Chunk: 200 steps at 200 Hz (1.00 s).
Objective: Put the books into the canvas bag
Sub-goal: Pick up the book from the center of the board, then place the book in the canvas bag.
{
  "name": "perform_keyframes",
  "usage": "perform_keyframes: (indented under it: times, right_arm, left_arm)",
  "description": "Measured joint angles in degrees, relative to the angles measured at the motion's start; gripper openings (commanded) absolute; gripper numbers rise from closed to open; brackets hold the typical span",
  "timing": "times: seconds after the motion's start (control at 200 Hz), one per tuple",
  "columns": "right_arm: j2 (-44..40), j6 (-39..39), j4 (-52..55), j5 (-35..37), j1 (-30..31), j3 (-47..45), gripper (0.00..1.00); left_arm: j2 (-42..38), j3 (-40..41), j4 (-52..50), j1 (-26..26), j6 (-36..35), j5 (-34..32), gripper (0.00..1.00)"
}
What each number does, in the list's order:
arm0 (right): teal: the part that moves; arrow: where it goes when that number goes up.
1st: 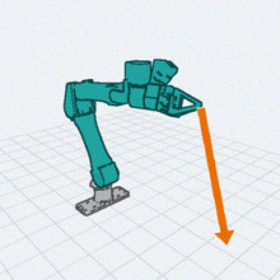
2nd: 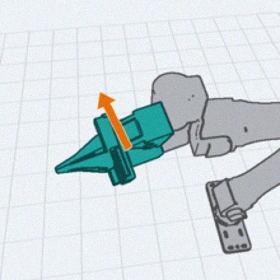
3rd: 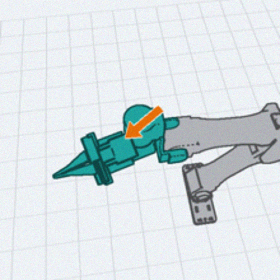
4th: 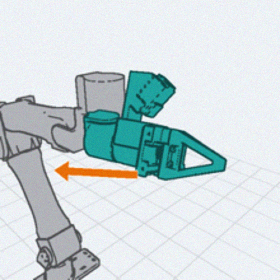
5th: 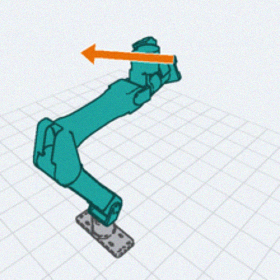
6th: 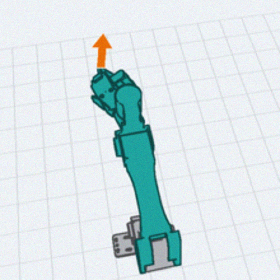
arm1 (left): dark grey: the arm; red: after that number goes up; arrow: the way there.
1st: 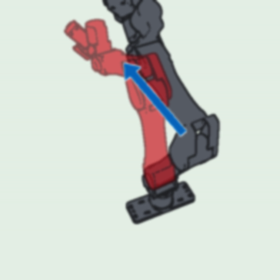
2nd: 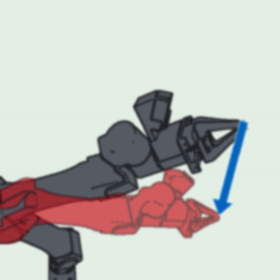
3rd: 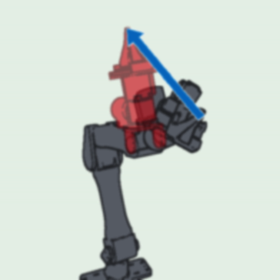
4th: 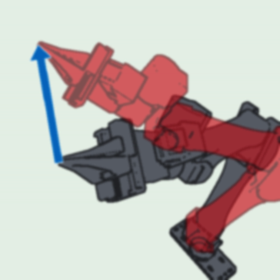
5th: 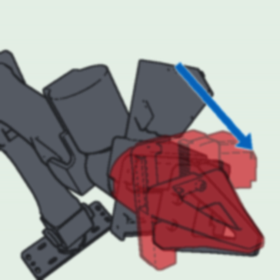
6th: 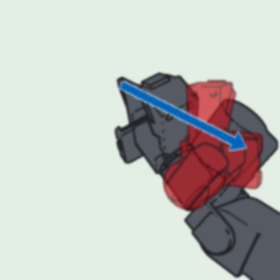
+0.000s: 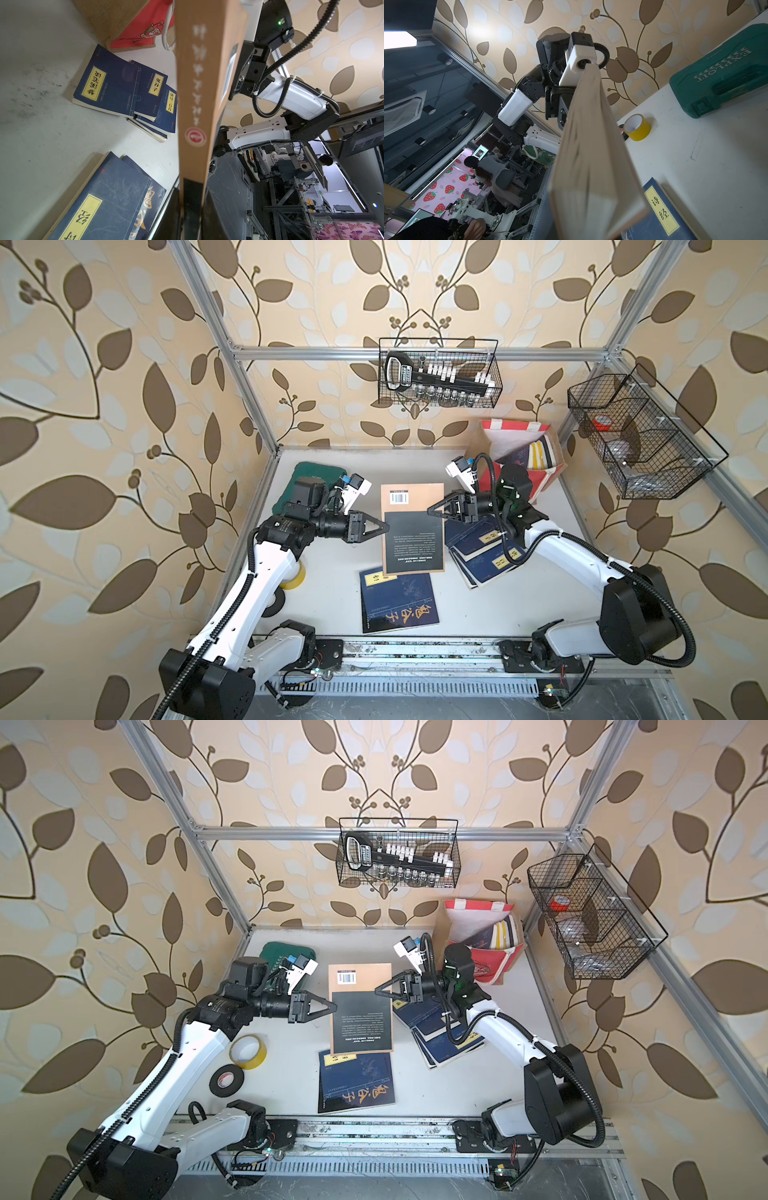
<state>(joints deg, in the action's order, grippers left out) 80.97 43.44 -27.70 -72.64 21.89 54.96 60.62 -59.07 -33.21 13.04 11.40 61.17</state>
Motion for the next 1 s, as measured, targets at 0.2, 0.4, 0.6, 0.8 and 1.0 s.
perform_keyframes:
  times: [0.2,0.4,0.6,0.8,1.0]
  right_arm:
    - [-0.5,-3.3,7.5,3.4,-1.9,3.3,0.0]
    - [-5.4,-9.4,19.1,14.0,-13.1,13.3,0.0]
    - [-12.3,-15.3,26.0,29.3,-22.7,20.3,0.0]
    - [-16.4,-22.8,30.9,47.3,-23.9,22.2,0.0]
    - [-15.2,-28.2,30.3,60.6,-24.0,21.8,0.0]
  left_arm:
    - [-0.5,0.0,0.1,0.0,1.1,-1.7,0.99]
    - [-3.1,0.0,-0.3,-0.4,1.0,-6.8,0.99]
    - [-3.9,0.0,-0.9,-0.7,1.0,-10.1,0.99]
    - [-3.9,0.0,-1.3,-0.7,1.1,-10.9,0.99]
    - [-3.9,0.0,-1.3,-0.7,1.2,-10.9,0.99]
